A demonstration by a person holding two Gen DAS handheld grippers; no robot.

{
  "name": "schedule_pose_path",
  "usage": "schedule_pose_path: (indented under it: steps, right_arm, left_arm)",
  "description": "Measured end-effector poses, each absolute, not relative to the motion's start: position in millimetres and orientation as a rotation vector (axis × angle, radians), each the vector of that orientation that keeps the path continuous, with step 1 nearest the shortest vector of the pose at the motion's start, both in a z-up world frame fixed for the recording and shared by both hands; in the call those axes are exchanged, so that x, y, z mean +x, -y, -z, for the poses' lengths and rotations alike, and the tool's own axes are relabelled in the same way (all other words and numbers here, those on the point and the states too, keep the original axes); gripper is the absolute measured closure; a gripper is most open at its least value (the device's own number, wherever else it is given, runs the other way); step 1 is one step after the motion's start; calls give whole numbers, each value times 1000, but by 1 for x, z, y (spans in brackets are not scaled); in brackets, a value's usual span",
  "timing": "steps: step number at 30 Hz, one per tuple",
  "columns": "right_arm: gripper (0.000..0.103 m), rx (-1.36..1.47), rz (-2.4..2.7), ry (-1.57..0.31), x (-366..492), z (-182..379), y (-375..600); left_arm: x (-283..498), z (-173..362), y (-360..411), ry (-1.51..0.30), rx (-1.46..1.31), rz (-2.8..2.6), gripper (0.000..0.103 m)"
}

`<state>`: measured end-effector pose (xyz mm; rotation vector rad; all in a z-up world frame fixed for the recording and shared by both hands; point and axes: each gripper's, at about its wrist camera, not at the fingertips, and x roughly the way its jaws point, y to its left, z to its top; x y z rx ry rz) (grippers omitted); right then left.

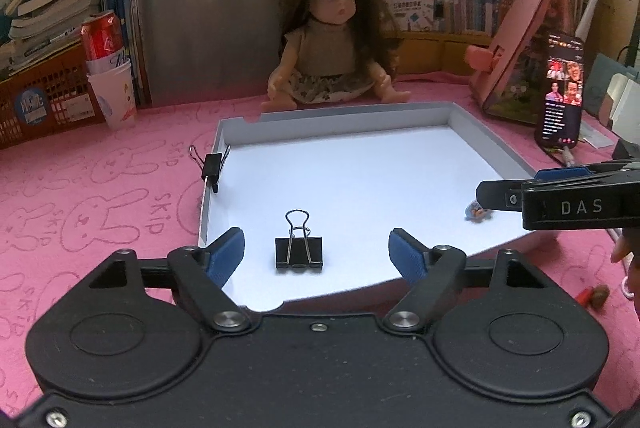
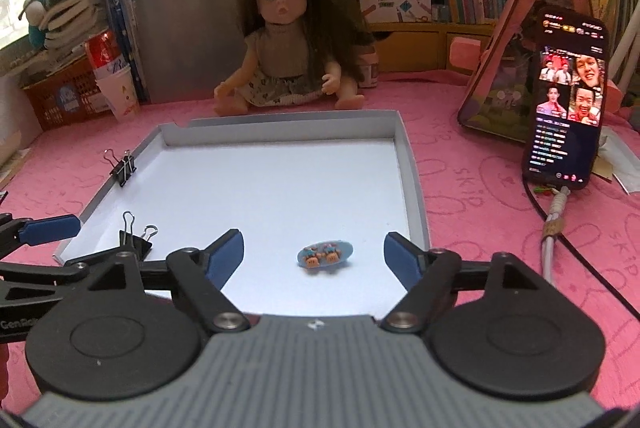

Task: Organize rigid objects
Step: 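Lift both open tools out of the tray back toward the objects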

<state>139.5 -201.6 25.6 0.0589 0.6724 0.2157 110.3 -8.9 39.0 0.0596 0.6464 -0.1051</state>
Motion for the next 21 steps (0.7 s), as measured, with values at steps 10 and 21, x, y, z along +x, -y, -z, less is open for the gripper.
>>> schedule_pose_path:
  steps: [10,21]
  right_arm:
    - [9,79,-230,-634,112,-29,207]
    - [2,24,-232,-572,76,-25,206]
  left_arm:
    - [81,-49,7,-608,53,121,23]
    - [47,-44,-1,-552,46,95,22]
